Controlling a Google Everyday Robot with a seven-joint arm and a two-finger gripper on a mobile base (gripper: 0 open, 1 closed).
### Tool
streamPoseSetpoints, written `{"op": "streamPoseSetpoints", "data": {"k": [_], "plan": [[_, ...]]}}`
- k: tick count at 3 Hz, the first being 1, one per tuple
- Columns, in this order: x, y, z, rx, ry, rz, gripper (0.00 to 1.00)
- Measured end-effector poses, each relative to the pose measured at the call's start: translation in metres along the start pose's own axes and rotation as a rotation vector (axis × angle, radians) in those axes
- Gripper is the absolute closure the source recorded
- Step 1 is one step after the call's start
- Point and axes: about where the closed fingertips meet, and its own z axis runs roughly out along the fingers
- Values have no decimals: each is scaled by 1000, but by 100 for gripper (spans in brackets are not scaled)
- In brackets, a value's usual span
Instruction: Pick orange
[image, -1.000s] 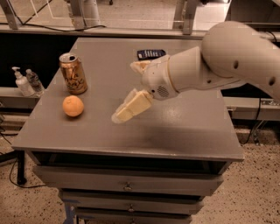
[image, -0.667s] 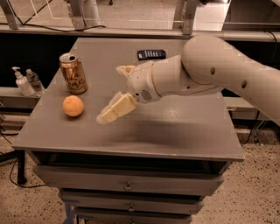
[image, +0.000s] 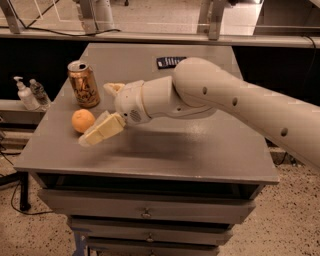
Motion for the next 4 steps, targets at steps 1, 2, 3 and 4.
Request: {"op": "streamPoseSetpoints", "data": {"k": [1, 2, 3, 4], "plan": [[3, 5, 24, -17, -15, 13, 0], [9, 9, 41, -24, -19, 26, 0], [15, 12, 48, -19, -24, 36, 18], [16, 13, 51, -13, -32, 42, 40]]}}
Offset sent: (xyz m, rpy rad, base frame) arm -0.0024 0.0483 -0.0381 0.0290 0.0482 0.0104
